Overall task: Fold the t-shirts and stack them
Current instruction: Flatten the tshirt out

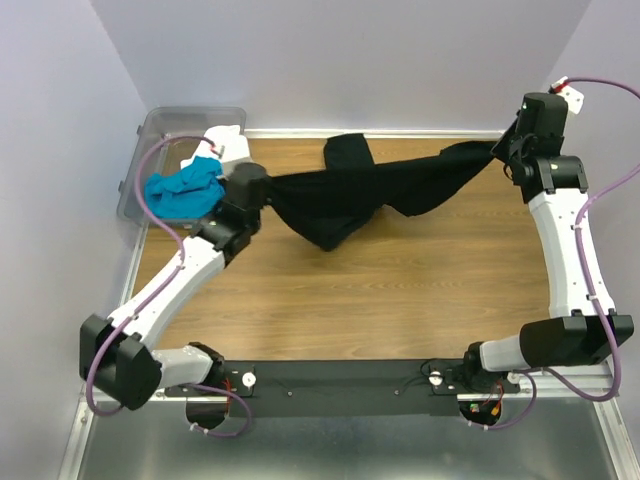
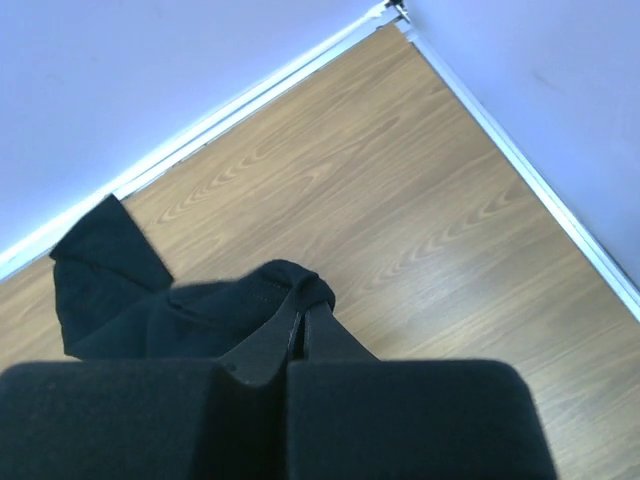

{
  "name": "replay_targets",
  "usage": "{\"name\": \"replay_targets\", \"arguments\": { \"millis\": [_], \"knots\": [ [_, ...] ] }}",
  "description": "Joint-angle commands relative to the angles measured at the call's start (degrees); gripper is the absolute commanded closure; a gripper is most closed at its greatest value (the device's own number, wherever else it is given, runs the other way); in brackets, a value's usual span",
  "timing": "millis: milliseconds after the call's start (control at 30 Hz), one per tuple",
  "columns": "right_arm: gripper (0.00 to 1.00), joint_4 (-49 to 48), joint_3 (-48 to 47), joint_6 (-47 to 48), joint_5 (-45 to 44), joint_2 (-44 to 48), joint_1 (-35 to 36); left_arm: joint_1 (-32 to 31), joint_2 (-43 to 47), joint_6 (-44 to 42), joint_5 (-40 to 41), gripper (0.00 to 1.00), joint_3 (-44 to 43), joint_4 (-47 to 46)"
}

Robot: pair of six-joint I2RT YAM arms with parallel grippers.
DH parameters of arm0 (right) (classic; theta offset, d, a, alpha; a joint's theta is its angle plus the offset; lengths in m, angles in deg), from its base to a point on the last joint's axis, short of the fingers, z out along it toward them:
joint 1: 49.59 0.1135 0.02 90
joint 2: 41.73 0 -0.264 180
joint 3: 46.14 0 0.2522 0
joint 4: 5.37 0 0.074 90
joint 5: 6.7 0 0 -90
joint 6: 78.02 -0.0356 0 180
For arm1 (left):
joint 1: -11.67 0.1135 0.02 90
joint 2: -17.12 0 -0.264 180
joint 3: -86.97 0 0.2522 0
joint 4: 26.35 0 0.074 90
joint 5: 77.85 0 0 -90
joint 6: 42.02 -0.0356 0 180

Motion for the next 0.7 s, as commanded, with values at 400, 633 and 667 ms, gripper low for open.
{"name": "replay_targets", "arguments": {
  "millis": [400, 633, 667],
  "knots": [
    [1.0, -7.53, -14.76, 1.59, -7.09, -0.04, -5.03, 13.05, -3.96, -15.18, -3.26, 1.0, -34.93, -0.9],
    [0.99, -12.01, -22.05, 5.02, -7.09, -0.05, -5.03, 14.46, -9.32, -25.82, -3.33, 1.0, -54.9, -2.75],
    [0.99, -12.63, -21.89, 5.55, -6.92, 0.83, -5.03, 14.37, -8.72, -25.91, -5.35, 1.0, -55.43, -3.01]
  ]
}}
